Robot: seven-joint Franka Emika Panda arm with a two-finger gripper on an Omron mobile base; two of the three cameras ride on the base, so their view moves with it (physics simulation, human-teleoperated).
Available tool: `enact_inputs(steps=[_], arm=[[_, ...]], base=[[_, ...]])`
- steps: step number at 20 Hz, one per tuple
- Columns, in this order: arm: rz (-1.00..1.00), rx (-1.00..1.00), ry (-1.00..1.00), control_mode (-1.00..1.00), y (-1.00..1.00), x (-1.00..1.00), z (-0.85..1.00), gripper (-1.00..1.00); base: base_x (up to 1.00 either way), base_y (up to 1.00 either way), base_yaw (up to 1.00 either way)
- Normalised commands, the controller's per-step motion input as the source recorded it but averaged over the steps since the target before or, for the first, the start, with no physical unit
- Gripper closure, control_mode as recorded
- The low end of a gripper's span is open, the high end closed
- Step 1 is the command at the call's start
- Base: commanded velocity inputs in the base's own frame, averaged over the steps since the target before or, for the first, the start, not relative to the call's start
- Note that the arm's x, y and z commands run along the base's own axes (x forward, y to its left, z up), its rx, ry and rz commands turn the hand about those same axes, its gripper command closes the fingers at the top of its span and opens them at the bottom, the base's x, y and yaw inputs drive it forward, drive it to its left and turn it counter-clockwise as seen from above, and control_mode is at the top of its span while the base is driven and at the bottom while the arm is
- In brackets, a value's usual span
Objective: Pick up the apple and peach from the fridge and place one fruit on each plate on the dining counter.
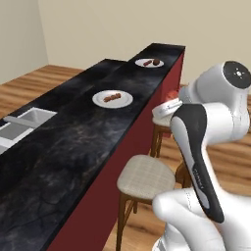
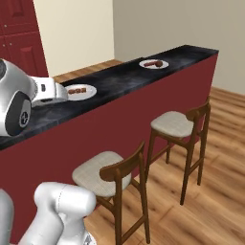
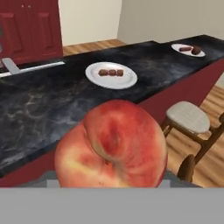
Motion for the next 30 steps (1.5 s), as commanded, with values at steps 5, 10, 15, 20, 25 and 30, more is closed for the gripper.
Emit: enact_inputs(steps=[5, 10, 15, 20, 25, 30], arm=[[0.00, 0.00, 0.16, -1.00, 0.26, 1.00, -0.36, 1.00], [0.00, -0.01, 0.37, -1.00, -0.04, 1.00, -0.01, 1.00], [0.00, 0.00, 0.42, -1.00, 0.02, 1.00, 0.11, 1.00], [0.00, 0.00, 0.08, -1.00, 0.01, 1.00, -0.39, 1.00], [0.03, 0.03, -0.04, -1.00, 0.22, 1.00, -0.78, 1.00], [0.16, 0.08, -0.09, -1.00, 0.44, 0.99, -0.64, 1.00]], base=[[0.00, 0.00, 0.00], [0.00, 0.00, 0.00], [0.00, 0.00, 0.00], [0.00, 0.00, 0.00], [0.00, 0.00, 0.00], [0.00, 0.00, 0.00]])
